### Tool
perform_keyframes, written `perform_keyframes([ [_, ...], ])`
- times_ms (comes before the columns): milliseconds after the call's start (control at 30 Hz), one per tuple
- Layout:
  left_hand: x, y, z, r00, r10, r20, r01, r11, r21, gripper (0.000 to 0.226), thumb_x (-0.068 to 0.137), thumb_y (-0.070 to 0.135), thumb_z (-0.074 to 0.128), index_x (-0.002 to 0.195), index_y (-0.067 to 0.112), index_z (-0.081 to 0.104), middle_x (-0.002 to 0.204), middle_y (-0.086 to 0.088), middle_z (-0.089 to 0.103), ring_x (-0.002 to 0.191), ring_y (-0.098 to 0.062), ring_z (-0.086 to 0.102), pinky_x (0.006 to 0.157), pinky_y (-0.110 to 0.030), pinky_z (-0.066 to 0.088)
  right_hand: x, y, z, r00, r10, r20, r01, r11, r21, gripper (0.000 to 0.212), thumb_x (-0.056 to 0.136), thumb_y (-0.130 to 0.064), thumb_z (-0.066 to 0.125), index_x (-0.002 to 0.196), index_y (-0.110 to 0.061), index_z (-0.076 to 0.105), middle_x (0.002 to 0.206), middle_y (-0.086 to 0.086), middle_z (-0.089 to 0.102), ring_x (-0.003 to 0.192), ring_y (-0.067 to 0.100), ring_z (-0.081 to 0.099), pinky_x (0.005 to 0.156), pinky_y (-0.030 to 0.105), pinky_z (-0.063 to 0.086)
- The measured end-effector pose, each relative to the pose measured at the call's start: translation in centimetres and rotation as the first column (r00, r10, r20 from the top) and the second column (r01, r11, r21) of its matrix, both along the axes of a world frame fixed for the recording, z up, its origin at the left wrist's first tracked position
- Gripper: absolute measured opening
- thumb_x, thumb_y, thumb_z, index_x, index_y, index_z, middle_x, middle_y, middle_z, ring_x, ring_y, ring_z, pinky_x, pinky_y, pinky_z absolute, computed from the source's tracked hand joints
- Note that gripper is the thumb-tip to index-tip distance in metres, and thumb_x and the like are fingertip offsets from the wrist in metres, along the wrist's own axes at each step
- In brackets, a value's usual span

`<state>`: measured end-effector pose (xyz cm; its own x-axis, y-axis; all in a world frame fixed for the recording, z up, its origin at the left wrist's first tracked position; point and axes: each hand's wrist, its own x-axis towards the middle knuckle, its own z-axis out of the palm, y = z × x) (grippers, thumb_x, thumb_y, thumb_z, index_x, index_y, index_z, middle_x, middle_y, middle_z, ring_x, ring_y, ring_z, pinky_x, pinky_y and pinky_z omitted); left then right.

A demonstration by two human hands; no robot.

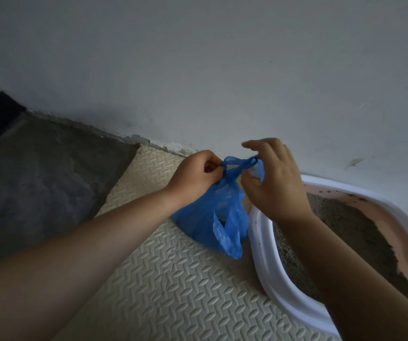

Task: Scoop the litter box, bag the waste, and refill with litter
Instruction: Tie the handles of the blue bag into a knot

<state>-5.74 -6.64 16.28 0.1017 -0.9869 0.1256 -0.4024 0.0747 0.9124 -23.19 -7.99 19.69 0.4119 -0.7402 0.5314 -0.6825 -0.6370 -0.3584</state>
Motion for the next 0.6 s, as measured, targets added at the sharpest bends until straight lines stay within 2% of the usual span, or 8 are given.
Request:
perform_keyframes([
  [100,0.1,0.0,0.1,1.000,0.003,-0.016,-0.003,1.000,0.005,0.005,0.088,0.016,0.063,0.088,0.020,0.064,0.080,0.009,0.068,0.074,-0.001,0.065,0.068,-0.017,0.052,0.5,0.0,-0.5,0.984,0.031,-0.176,-0.020,0.998,0.067,0.065,0.075,-0.032,0.075,0.134,-0.017,0.052,0.122,0.003,0.053,0.110,0.024,0.053,0.089,0.037,0.048],
  [200,0.2,0.0,0.2,0.999,-0.018,-0.028,0.019,1.000,0.022,0.003,0.088,0.016,0.063,0.090,0.018,0.065,0.082,0.006,0.070,0.075,-0.004,0.067,0.070,-0.020,0.054,0.7,0.0,-1.4,0.973,0.027,-0.229,0.002,0.992,0.125,0.071,0.074,-0.031,0.078,0.137,-0.019,0.049,0.125,0.002,0.053,0.113,0.025,0.051,0.090,0.039,0.049],
  [333,0.3,0.1,0.2,0.997,-0.050,-0.057,0.051,0.998,0.031,0.004,0.087,0.016,0.064,0.089,0.016,0.067,0.079,0.004,0.071,0.075,-0.009,0.068,0.072,-0.026,0.055,0.7,0.0,-2.0,0.976,0.049,-0.211,-0.014,0.986,0.164,0.063,0.074,-0.018,0.077,0.133,-0.019,0.054,0.120,0.003,0.058,0.109,0.027,0.053,0.089,0.038,0.048],
  [500,0.4,0.4,0.4,0.995,-0.068,-0.066,0.071,0.997,0.043,0.003,0.087,0.016,0.065,0.089,0.018,0.066,0.079,0.004,0.070,0.074,-0.007,0.068,0.070,-0.022,0.053,0.7,-0.3,-2.0,0.992,0.023,-0.123,0.006,0.974,0.228,0.043,0.077,-0.009,0.071,0.119,-0.019,0.065,0.103,0.002,0.068,0.096,0.026,0.060,0.082,0.039,0.049],
  [600,0.2,0.7,0.3,0.992,-0.084,-0.090,0.089,0.995,0.048,0.017,0.085,0.024,0.069,0.101,0.020,0.062,0.085,0.005,0.069,0.080,-0.010,0.067,0.072,-0.023,0.052,0.6,-0.3,-1.7,0.999,0.001,-0.042,0.012,0.956,0.293,0.037,0.079,-0.006,0.069,0.113,-0.020,0.068,0.097,-0.001,0.072,0.089,0.019,0.065,0.082,0.037,0.053],
])
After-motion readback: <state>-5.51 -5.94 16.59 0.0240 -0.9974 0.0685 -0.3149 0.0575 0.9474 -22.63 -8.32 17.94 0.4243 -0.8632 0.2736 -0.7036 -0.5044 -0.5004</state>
